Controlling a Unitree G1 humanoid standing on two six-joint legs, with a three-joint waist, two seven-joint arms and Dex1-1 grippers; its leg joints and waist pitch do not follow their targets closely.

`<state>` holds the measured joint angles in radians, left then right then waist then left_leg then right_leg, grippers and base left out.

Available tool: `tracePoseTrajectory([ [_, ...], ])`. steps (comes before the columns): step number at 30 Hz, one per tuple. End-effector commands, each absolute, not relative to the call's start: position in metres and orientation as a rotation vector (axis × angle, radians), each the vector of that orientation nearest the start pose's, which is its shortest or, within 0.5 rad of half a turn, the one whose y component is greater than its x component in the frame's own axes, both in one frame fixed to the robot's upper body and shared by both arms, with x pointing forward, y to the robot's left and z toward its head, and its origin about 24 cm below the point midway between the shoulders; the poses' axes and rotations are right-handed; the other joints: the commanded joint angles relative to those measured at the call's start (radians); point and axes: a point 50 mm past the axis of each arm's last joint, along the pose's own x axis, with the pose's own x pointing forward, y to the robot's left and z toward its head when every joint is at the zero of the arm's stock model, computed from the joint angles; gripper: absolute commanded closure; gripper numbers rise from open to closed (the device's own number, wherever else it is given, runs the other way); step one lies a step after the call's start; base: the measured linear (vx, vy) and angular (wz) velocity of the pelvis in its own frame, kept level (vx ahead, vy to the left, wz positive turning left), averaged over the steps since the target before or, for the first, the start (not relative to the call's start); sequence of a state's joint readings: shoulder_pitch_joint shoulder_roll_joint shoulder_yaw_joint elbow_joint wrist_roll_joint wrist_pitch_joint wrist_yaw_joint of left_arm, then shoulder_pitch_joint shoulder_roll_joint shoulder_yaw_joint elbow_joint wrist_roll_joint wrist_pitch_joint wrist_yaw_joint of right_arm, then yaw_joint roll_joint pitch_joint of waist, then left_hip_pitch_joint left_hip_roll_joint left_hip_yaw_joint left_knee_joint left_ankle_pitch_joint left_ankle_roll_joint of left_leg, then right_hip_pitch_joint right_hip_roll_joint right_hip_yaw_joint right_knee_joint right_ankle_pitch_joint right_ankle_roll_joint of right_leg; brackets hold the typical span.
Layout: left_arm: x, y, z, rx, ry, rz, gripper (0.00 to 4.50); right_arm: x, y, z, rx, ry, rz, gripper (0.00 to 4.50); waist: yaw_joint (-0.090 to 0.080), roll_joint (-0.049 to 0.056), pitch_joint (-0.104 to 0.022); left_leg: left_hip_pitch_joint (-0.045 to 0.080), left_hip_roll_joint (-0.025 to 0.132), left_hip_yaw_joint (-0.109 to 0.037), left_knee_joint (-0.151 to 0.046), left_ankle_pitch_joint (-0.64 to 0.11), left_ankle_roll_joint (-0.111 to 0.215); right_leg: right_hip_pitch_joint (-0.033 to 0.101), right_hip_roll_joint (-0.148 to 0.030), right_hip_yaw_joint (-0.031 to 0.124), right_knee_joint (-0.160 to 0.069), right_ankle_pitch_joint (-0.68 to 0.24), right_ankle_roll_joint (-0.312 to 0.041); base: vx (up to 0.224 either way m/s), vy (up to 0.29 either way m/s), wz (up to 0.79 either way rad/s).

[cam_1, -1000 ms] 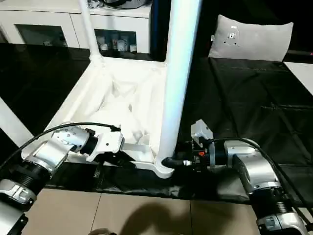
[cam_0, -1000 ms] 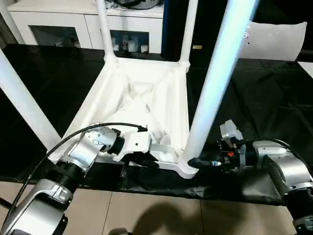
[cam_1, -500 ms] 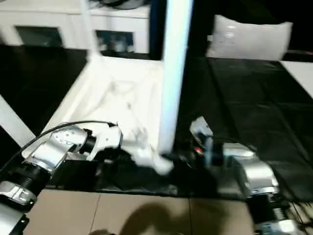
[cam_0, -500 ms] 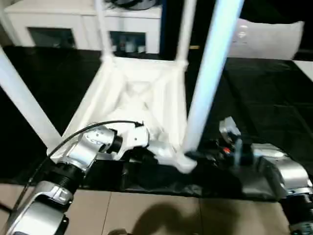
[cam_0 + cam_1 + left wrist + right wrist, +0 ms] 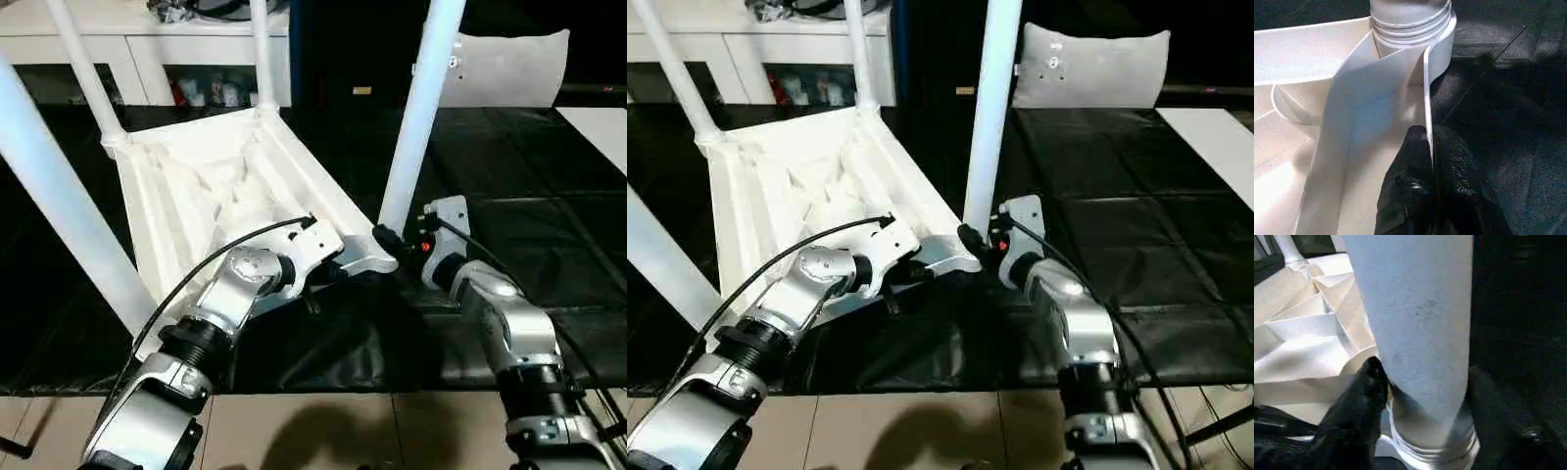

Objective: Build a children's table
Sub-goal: Rotate leg to tighten

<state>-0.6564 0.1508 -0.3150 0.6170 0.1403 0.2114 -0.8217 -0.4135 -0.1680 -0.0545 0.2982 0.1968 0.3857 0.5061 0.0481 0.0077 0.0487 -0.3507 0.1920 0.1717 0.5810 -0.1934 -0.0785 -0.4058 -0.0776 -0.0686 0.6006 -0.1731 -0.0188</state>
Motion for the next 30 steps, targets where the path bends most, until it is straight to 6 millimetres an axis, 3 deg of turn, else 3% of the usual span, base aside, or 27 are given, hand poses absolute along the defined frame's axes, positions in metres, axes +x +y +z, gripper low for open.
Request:
tracePoseTrajectory([
  [1, 0.325, 0.058, 0.051, 0.463, 0.33, -1.167, 4.5, 0.318, -0.135, 0.063, 0.107, 0.232, 0.622, 1.53, 0.009, -0.015, -0.063, -0.009, 0.024, -0.005, -0.06, -0.143, 0.071, 0.059, -0.06, 0.041, -0.083, -0.268, -0.163, 0.0, 0.0, 0.0],
  [8, 0.322, 0.079, 0.049, 0.496, 0.318, -1.256, 4.5, 0.308, -0.161, 0.068, 0.029, 0.234, 0.773, 1.06, 0.018, -0.02, -0.061, -0.008, 0.028, -0.004, -0.06, -0.157, 0.076, 0.058, -0.063, 0.042, -0.083, -0.285, -0.164, 0.0, 0.0, 0.0],
  [9, 0.318, 0.083, 0.049, 0.51, 0.311, -1.313, 4.5, 0.307, -0.167, 0.07, 0.004, 0.228, 0.794, 0.8, 0.021, -0.019, -0.061, -0.007, 0.028, -0.005, -0.06, -0.157, 0.074, 0.059, -0.065, 0.042, -0.082, -0.297, -0.161, 0.0, 0.0, 0.0],
  [14, 0.31, 0.095, 0.049, 0.555, 0.31, -1.467, 4.5, 0.299, -0.184, 0.077, -0.059, 0.218, 0.962, 0.73, 0.034, -0.022, -0.06, -0.002, 0.034, -0.002, -0.06, -0.165, 0.082, 0.054, -0.067, 0.045, -0.08, -0.295, -0.165, 0.0, 0.0, 0.0],
  [17, 0.307, 0.101, 0.047, 0.596, 0.323, -1.534, 4.5, 0.291, -0.186, 0.078, -0.082, 0.215, 1.067, 0.73, 0.045, -0.023, -0.063, 0.0, 0.037, -0.001, -0.058, -0.135, 0.087, 0.055, -0.065, 0.045, -0.069, -0.212, -0.192, 0.0, 0.0, 0.0],
  [20, 0.304, 0.105, 0.047, 0.626, 0.341, -1.595, 4.5, 0.284, -0.186, 0.078, -0.067, 0.241, 1.165, 1.0, 0.05, -0.023, -0.062, -0.003, 0.039, -0.001, -0.057, -0.133, 0.096, 0.057, -0.065, 0.043, -0.064, -0.184, -0.211, 0.0, 0.0, 0.0],
  [24, 0.304, 0.109, 0.05, 0.652, 0.351, -1.655, 4.5, 0.271, -0.183, 0.076, -0.027, 0.288, 1.304, 1.32, 0.06, -0.026, -0.06, -0.001, 0.041, 0.0, -0.058, -0.153, 0.092, 0.056, -0.069, 0.044, -0.068, -0.237, -0.197, 0.0, 0.0, 0.0],
  [30, 0.305, 0.111, 0.052, 0.665, 0.344, -1.674, 4.5, 0.267, -0.179, 0.072, 0.024, 0.315, 1.358, 1.92, 0.068, -0.027, -0.061, 0.0, 0.04, -0.001, -0.059, -0.155, 0.07, 0.054, -0.07, 0.044, -0.07, -0.263, -0.185, 0.0, 0.0, 0.0],
])
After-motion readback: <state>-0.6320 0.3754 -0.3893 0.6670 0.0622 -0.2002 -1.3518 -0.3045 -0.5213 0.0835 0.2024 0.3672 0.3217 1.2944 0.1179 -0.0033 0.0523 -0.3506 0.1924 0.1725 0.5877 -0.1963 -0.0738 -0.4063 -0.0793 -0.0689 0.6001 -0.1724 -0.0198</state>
